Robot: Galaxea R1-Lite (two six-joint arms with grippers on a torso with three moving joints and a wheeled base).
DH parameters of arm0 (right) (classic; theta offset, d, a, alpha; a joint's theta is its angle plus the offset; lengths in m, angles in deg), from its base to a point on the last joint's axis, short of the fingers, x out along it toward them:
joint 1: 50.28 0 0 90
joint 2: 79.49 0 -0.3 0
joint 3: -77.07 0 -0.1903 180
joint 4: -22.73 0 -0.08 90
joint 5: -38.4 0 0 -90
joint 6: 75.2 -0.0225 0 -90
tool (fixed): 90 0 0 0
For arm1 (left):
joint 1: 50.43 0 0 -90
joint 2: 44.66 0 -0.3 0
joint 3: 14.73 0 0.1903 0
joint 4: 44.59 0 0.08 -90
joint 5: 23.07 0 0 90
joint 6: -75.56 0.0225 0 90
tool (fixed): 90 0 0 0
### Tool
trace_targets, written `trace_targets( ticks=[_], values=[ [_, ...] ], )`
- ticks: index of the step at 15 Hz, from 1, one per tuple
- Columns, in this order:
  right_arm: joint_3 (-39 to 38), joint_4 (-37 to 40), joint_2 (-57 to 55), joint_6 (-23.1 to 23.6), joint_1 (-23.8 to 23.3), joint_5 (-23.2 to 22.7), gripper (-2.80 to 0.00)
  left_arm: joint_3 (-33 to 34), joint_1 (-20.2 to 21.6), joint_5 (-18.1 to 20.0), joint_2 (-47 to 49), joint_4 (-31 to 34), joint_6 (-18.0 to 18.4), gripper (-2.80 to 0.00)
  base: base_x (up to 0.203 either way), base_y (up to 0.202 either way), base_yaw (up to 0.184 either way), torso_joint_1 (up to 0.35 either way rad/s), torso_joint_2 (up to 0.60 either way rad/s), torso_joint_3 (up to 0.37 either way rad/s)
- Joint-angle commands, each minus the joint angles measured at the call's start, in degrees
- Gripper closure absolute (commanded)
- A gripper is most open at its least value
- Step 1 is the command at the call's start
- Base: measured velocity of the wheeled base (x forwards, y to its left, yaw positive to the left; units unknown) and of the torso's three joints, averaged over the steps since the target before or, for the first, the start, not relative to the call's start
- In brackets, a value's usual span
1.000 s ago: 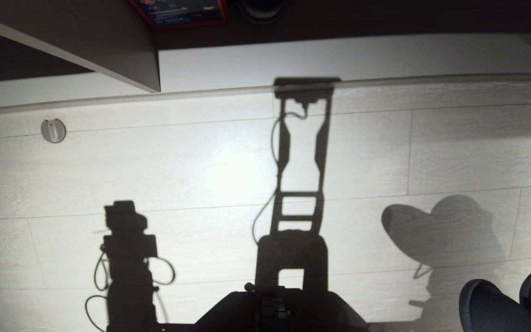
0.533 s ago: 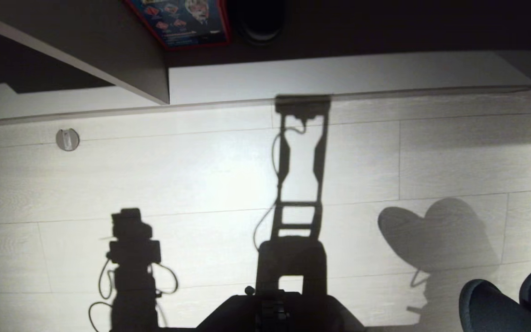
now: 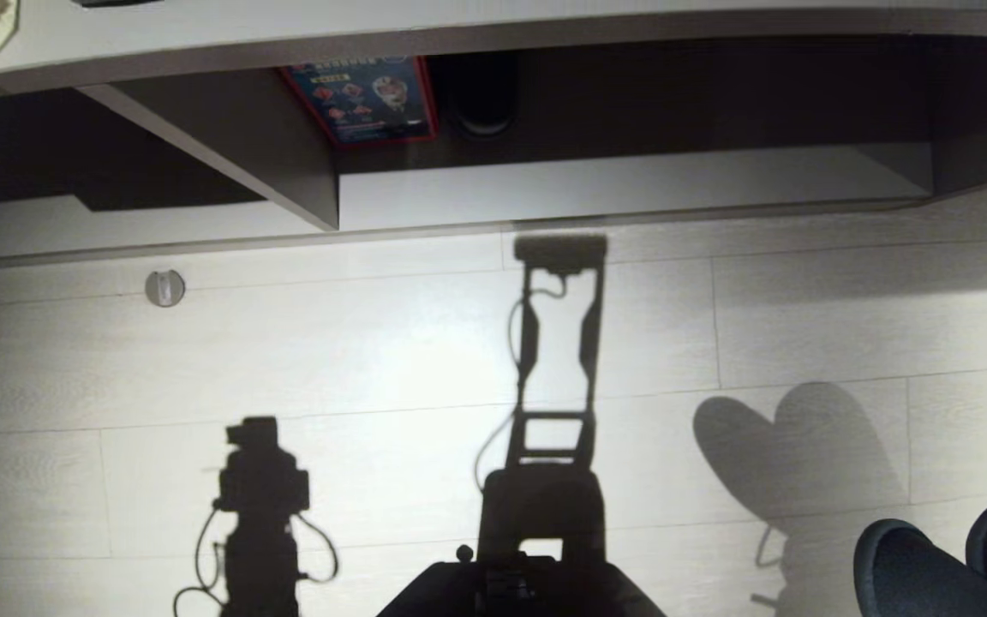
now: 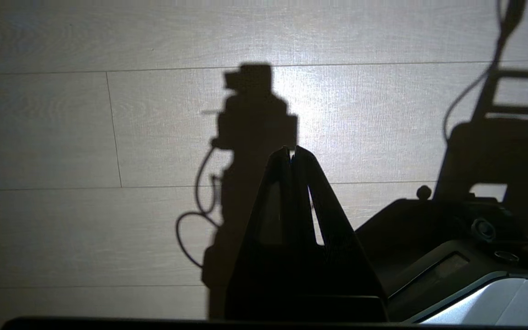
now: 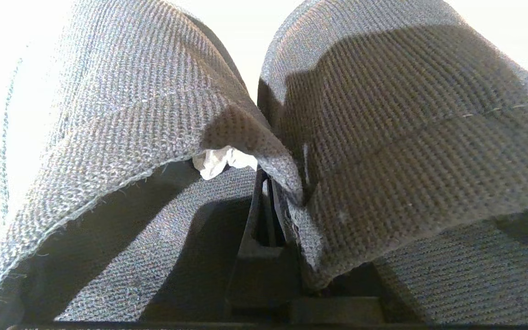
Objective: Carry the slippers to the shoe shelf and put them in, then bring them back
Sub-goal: Place the slippers on the floor
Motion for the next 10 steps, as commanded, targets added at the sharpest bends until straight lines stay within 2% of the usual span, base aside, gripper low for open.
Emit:
trace_targets(
  ticks=[1, 10],
  values=[
    [0.0, 0.0, 0.0, 0.1, 0.0, 0.0, 0.00, 0.0, 0.0, 0.0, 0.0, 0.0, -0.1, 0.00, 0.000, 0.000, 0.000, 0.002, 0.00, 0.199],
    [0.0, 0.0, 0.0, 0.1, 0.0, 0.0, 0.00, 0.0, 0.0, 0.0, 0.0, 0.0, -0.1, 0.00, 0.000, 0.000, 0.000, 0.003, 0.00, 0.203]
  ],
)
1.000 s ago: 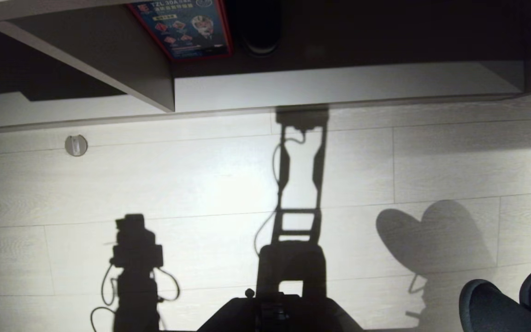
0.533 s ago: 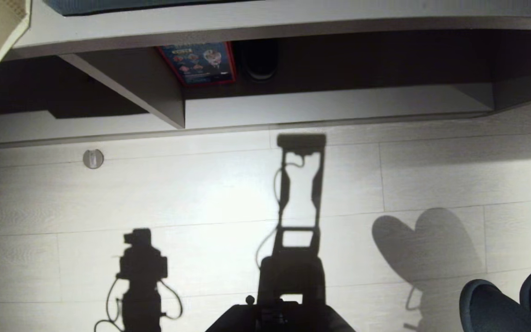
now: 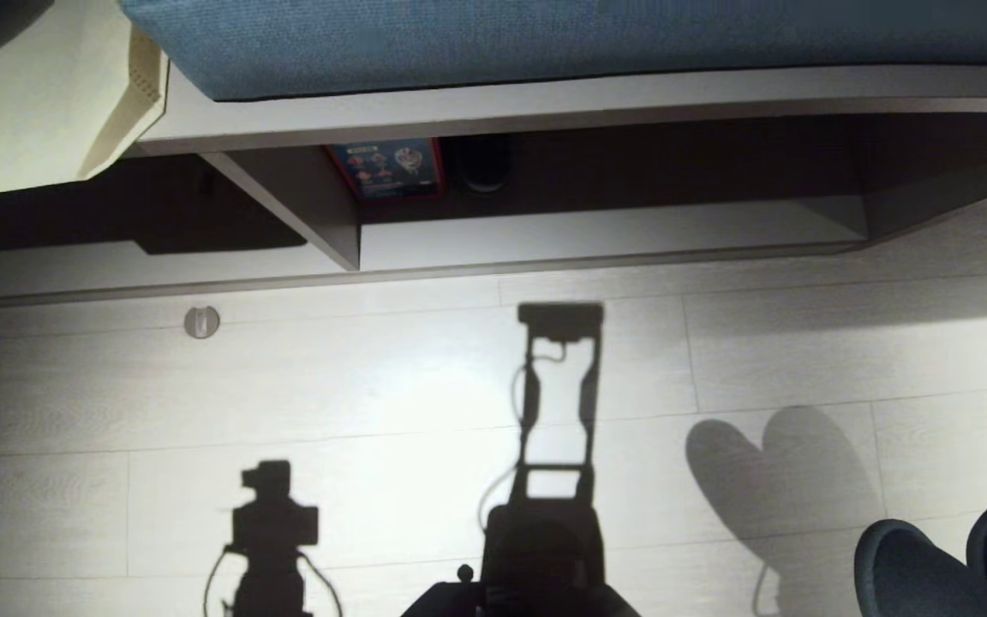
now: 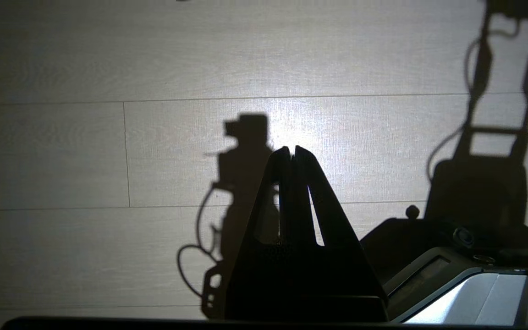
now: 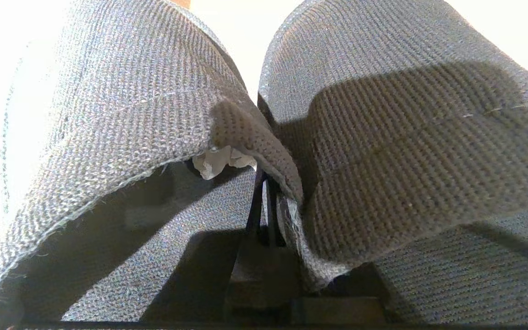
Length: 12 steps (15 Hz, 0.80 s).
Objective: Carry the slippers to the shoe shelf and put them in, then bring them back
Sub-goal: Place the slippers on the floor
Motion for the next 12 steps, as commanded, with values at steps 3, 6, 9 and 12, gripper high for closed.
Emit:
trace_targets(
  ticks=[3, 6, 9, 12],
  values=[
    [0.0, 0.0, 0.0, 0.0, 0.0, 0.0, 0.00, 0.0, 0.0, 0.0, 0.0, 0.0, -0.1, 0.00, 0.000, 0.000, 0.000, 0.002, 0.00, 0.204],
    [0.0, 0.0, 0.0, 0.0, 0.0, 0.0, 0.00, 0.0, 0.0, 0.0, 0.0, 0.0, -0.1, 0.00, 0.000, 0.000, 0.000, 0.003, 0.00, 0.201],
    [0.0, 0.0, 0.0, 0.0, 0.0, 0.0, 0.00, 0.0, 0.0, 0.0, 0.0, 0.0, -0.1, 0.00, 0.000, 0.000, 0.000, 0.004, 0.00, 0.206],
    [0.0, 0.0, 0.0, 0.0, 0.0, 0.0, 0.00, 0.0, 0.0, 0.0, 0.0, 0.0, -0.1, 0.00, 0.000, 0.000, 0.000, 0.002, 0.00, 0.206]
  ],
)
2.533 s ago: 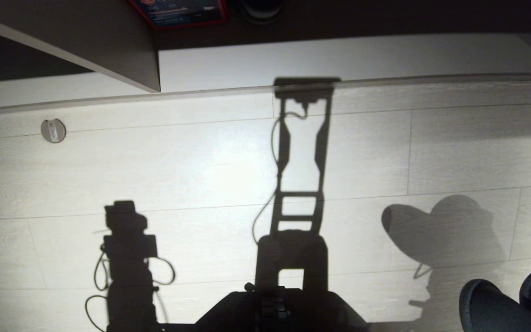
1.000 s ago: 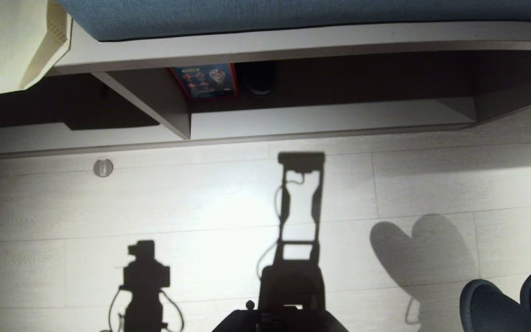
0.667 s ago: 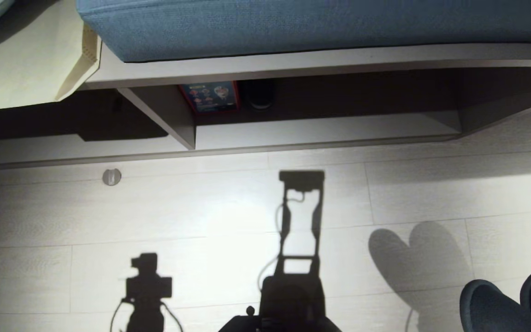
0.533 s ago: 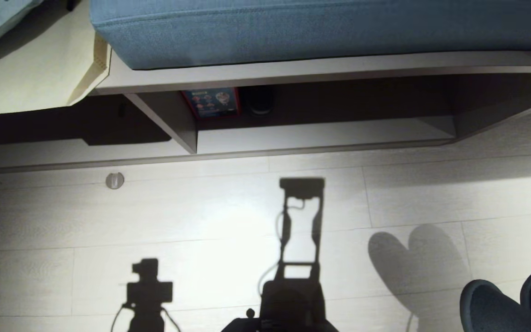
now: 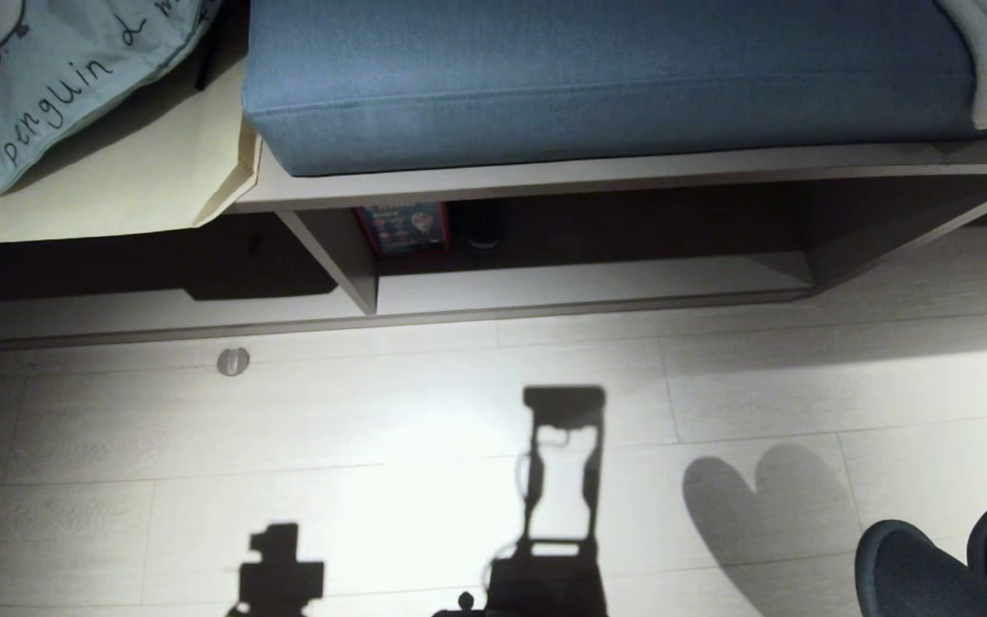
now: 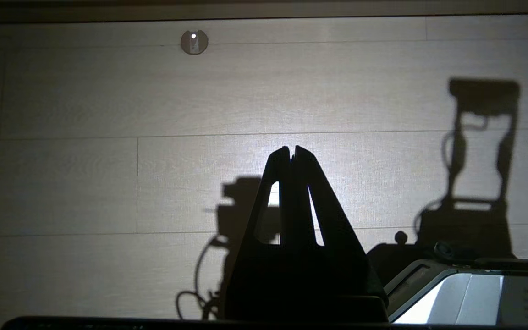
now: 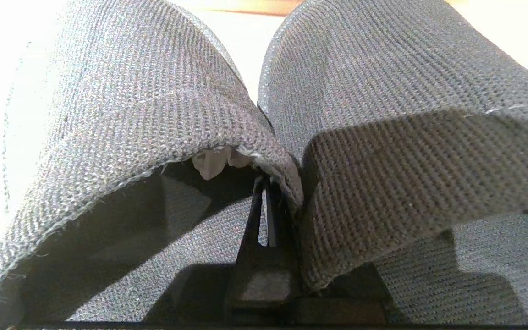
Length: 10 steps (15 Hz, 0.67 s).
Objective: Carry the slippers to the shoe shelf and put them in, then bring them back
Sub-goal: Place the slippers on the floor
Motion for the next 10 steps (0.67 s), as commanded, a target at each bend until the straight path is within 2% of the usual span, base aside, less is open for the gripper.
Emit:
trace_targets(
  ticks=[1, 10],
  values=[
    [0.0, 0.0, 0.0, 0.0, 0.0, 0.0, 0.00, 0.0, 0.0, 0.0, 0.0, 0.0, -0.1, 0.00, 0.000, 0.000, 0.000, -0.002, 0.01, 0.198],
    [0.0, 0.0, 0.0, 0.0, 0.0, 0.0, 0.00, 0.0, 0.0, 0.0, 0.0, 0.0, -0.1, 0.00, 0.000, 0.000, 0.000, 0.004, 0.00, 0.201]
  ],
)
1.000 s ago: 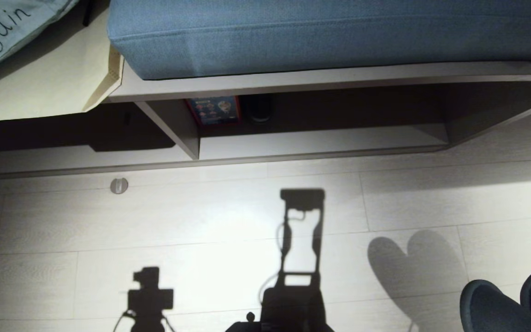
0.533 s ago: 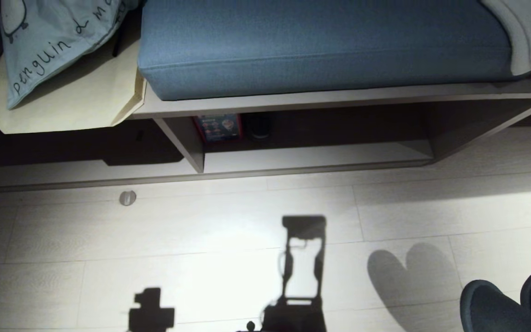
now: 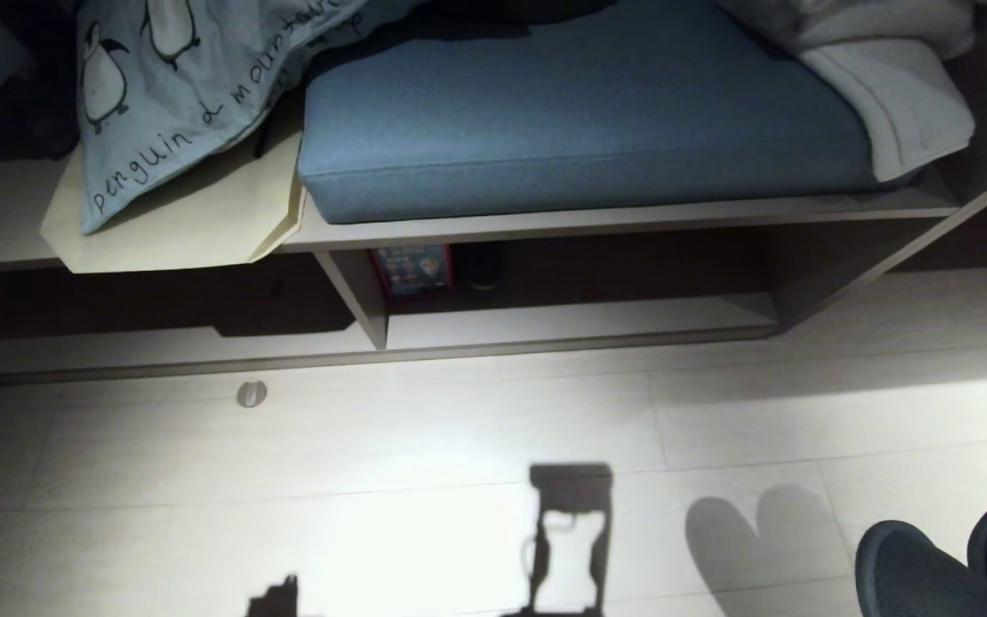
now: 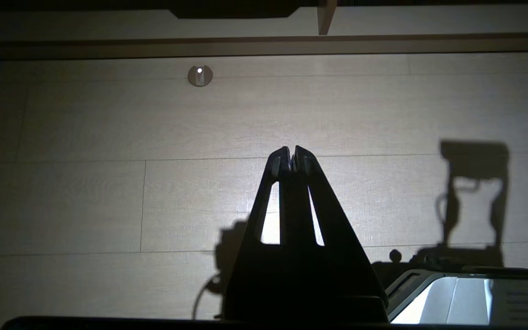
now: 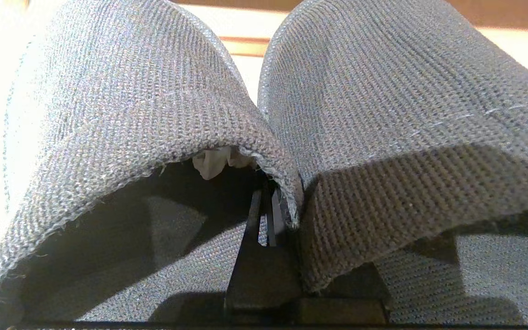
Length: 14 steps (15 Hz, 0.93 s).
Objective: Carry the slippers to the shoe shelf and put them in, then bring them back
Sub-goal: Place the slippers on the floor
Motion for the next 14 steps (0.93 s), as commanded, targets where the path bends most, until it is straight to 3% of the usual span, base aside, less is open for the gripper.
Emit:
trace_targets(
  ticks=[1, 14],
  values=[
    [0.0, 0.0, 0.0, 0.1, 0.0, 0.0, 0.00, 0.0, 0.0, 0.0, 0.0, 0.0, 0.0, 0.00, 0.000, 0.000, 0.000, -0.002, 0.00, 0.202],
    [0.0, 0.0, 0.0, 0.1, 0.0, 0.0, 0.00, 0.0, 0.0, 0.0, 0.0, 0.0, 0.0, 0.00, 0.000, 0.000, 0.000, 0.004, 0.00, 0.203]
  ],
)
